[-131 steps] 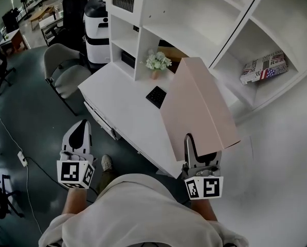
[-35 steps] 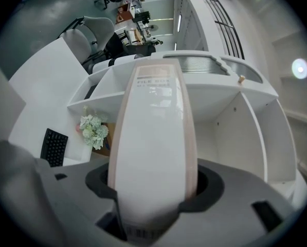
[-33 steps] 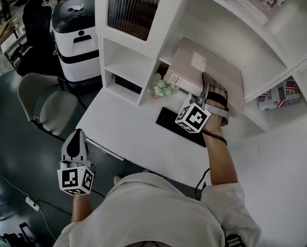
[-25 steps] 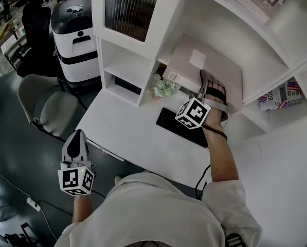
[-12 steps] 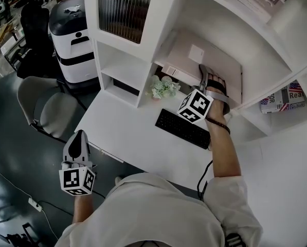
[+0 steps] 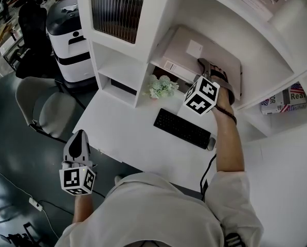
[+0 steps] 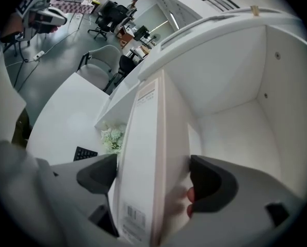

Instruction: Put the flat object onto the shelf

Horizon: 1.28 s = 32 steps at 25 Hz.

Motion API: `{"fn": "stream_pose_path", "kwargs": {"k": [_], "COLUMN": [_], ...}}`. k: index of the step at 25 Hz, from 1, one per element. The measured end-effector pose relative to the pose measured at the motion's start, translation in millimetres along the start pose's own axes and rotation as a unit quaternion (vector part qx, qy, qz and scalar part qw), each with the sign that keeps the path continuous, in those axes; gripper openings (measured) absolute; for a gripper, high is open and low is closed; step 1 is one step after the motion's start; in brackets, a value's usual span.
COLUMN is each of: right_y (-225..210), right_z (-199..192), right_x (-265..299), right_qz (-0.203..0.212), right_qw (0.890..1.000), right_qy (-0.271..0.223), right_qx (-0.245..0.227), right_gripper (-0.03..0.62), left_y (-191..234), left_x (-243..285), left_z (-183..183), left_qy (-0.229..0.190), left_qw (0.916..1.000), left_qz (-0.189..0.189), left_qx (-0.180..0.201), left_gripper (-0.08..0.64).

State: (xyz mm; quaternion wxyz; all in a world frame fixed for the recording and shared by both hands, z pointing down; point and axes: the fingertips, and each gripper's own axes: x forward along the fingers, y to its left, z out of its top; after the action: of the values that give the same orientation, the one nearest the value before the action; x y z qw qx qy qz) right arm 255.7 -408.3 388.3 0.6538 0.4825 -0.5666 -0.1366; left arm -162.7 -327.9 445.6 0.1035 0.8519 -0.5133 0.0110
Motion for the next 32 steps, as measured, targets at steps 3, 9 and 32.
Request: {"fn": "stream_pose_path", "kwargs": {"k": [3, 9, 32], "right_y": [-1, 0, 5], "right_z": [1, 1, 16], "right_x": [1, 2, -54], "right_qz": [0.011, 0.021, -0.026], "right_qw": [1.000, 1.000, 0.997], "right_qy": [-0.009, -0.018, -0.070], "right_qx": [0.002, 0.003, 0.010], "right_gripper": [0.466, 0.474, 0.379], "left_y": [-3, -10, -14], "left_x": [3, 4, -25], "left_z": [0, -1, 4], "left_qy": [0.001, 0.003, -0.011], "left_qw": [1.0000, 1.0000, 0.9999], "left_qz": [0.000, 0.000, -0.004], "left_qx": [0.001, 0.002, 0.002], "left_gripper": [0.000, 0.000, 0.002]}}
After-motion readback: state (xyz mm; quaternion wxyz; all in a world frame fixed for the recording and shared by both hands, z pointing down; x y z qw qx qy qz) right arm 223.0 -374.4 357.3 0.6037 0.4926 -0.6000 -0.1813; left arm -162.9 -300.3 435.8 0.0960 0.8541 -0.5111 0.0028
